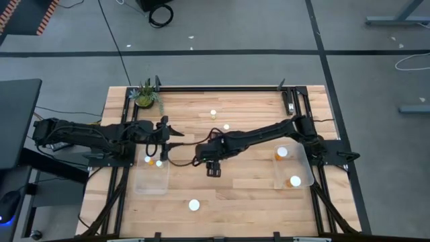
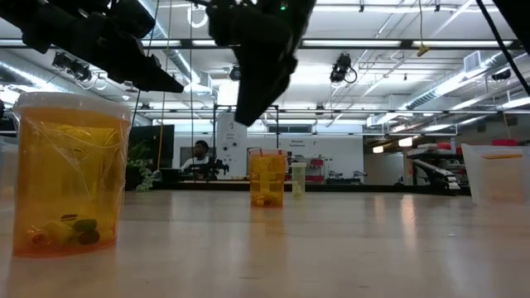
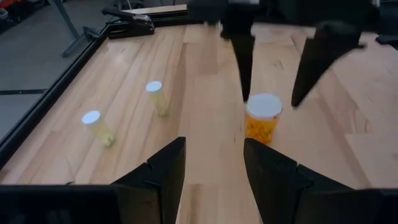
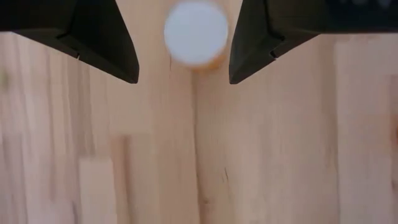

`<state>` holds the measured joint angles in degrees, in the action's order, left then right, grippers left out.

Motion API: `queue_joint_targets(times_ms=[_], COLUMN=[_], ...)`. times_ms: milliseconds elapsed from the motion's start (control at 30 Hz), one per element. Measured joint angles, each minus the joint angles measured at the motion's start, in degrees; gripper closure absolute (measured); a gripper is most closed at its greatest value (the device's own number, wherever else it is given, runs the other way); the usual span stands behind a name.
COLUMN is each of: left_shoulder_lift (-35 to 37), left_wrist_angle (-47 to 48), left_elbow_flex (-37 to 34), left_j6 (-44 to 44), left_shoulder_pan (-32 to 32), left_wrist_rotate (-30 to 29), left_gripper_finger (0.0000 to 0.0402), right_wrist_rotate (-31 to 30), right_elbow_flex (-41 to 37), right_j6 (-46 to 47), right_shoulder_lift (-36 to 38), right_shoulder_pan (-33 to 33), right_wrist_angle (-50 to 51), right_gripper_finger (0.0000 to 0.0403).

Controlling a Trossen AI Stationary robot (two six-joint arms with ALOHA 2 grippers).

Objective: Pick and place medicine bottles into bin by pill shape (circle, oval)
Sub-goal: Put the big top yellow pill bottle into the right transparent bin

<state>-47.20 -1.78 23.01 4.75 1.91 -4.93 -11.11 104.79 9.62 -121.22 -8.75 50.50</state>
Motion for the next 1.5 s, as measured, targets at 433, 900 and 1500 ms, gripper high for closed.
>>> queue_joint_targets(times_ms=[433,900,1500], left_shoulder_lift=[-0.02,-0.02,-0.03], left_wrist_angle=[-0.03,0.22,0.2], left_elbow_flex=[-0.01,-0.04,-0.05], left_j6=[-0.08,-0.79,-0.58], left_shoulder_pan=[0.18,0.18,0.18], left_wrist_rotate=[0.0,0.0,-0.01], left_gripper_finger=[0.023,0.023,0.023], right_wrist_rotate=[4.79,4.99,4.06], right_elbow_flex=[-0.13,-7.59,-7.89], right_j6=[-5.06,-2.52,-0.74], right_shoulder_lift=[-1.8,-1.8,-1.78], right_shoulder_pan=[1.28,1.11,1.13], right_wrist_angle=[-2.21,-2.93,-3.86], right_gripper_finger=[0.0095,0.0097,0.0175])
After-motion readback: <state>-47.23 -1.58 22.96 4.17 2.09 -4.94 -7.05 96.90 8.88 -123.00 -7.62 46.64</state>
